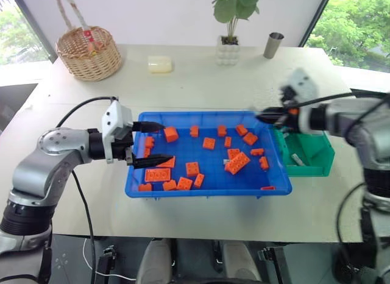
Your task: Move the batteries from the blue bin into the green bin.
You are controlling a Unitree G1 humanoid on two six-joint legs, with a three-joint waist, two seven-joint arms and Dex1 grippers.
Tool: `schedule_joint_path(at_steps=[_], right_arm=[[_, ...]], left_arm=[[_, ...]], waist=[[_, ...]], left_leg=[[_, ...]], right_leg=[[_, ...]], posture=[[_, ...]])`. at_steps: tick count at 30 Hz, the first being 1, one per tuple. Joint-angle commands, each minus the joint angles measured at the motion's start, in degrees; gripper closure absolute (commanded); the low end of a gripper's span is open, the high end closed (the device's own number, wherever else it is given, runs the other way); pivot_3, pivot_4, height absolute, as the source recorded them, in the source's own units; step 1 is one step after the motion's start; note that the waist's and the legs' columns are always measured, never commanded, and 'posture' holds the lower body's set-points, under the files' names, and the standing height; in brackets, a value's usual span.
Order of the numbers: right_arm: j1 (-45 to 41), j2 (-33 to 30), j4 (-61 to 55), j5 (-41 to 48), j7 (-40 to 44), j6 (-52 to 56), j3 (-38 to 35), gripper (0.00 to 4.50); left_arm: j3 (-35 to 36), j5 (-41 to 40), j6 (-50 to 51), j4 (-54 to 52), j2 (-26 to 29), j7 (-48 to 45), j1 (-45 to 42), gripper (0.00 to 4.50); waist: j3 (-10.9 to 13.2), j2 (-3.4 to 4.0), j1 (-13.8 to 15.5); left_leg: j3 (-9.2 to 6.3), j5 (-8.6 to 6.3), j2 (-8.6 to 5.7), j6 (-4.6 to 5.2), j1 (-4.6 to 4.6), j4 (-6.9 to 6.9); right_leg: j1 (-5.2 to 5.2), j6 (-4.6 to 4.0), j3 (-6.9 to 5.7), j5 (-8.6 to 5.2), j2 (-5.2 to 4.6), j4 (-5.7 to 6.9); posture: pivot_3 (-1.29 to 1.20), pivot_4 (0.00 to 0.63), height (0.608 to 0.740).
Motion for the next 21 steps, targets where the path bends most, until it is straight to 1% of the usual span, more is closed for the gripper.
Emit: schedule_joint_path(at_steps=[1,3,5,7,9,10,12,16,19,21], right_arm=[[3.47,-3.45,0.79,-0.26,0.12,-2.14,-4.56,4.47],[5.67,-4.19,0.93,0.36,-0.26,-2.01,-6.06,4.47],[7.26,-4.16,0.32,0.50,-0.87,-2.03,-6.47,3.39],[7.83,-4.25,0.33,-0.64,-1.75,-4.01,-5.73,2.48],[7.08,-5.14,0.61,-1.37,-0.34,-7.92,-4.31,1.36],[6.39,-5.67,0.81,-1.39,1.05,-9.99,-3.66,0.89],[4.04,-7.18,1.73,-1.48,5.80,-15.60,-1.69,0.89],[-0.60,-9.79,5.03,-4.71,19.50,-32.55,5.91,0.89],[-5.13,-8.03,8.65,-8.73,27.49,-43.92,12.57,0.89],[-7.61,-5.96,10.65,-11.12,31.97,-49.48,16.70,0.89]], left_arm=[[-0.33,0.51,-1.36,-0.21,-0.22,-0.64,-1.10,0.00],[-0.72,0.70,-1.67,0.23,-0.45,-0.84,-1.51,0.00],[-1.09,0.89,-1.76,0.71,-0.76,-0.93,-2.14,0.00],[-1.45,1.06,-1.93,1.21,-1.02,-1.10,-2.77,0.00],[-1.62,1.23,-2.04,1.58,-1.21,-1.34,-3.22,0.00],[-1.69,1.32,-2.11,1.80,-1.27,-1.45,-3.42,0.00],[-1.82,1.49,-2.31,2.23,-1.37,-1.69,-3.77,0.00],[-1.99,1.70,-2.52,2.75,-1.46,-2.04,-4.26,0.00],[-2.01,1.88,-2.62,2.59,-1.47,-2.19,-4.21,0.00],[-1.84,1.88,-2.55,2.07,-1.34,-2.25,-3.86,0.00]], waist=[[0.01,0.00,-0.10],[0.01,0.00,-0.67],[0.01,0.00,-1.07],[0.01,0.00,-1.16],[0.01,0.01,-1.10],[0.01,0.01,-1.07],[0.03,0.04,-1.06],[0.04,0.03,-1.02],[0.04,0.02,-1.03],[0.05,0.02,-1.08]], left_leg=[[0.04,0.00,0.00,0.00,0.00,0.01],[0.04,0.00,0.01,0.00,0.03,0.01],[0.04,0.01,0.02,0.00,0.06,0.03],[0.04,0.01,0.02,0.00,0.08,0.03],[0.04,0.01,0.02,0.00,0.08,0.03],[0.03,0.01,0.02,0.00,0.08,0.03],[0.04,0.00,0.02,0.00,0.08,0.03],[0.02,0.00,0.02,0.00,0.08,0.03],[0.03,0.01,0.02,0.00,0.08,0.03],[0.04,0.01,0.02,0.00,0.08,0.04]], right_leg=[[0.00,0.00,0.00,0.00,0.01,0.00],[-0.01,0.01,0.04,0.00,0.01,-0.02],[0.00,0.01,0.06,0.01,0.03,0.00],[-0.01,0.01,0.08,0.01,0.05,0.02],[-0.02,0.02,0.08,0.01,0.06,0.04],[-0.01,0.03,0.08,0.01,0.06,0.04],[-0.02,0.04,0.08,0.01,0.06,0.04],[-0.01,0.05,0.08,0.01,0.08,0.03],[0.01,0.05,0.08,0.00,0.09,0.01],[0.02,0.05,0.08,0.01,0.09,-0.01]], posture=[[0.00,0.150,0.736],[0.00,0.150,0.736],[0.00,0.150,0.736],[0.00,0.150,0.736],[0.00,0.150,0.736],[0.00,0.150,0.736],[0.00,0.150,0.736],[0.00,0.150,0.736],[0.00,0.150,0.736],[0.00,0.150,0.736]])
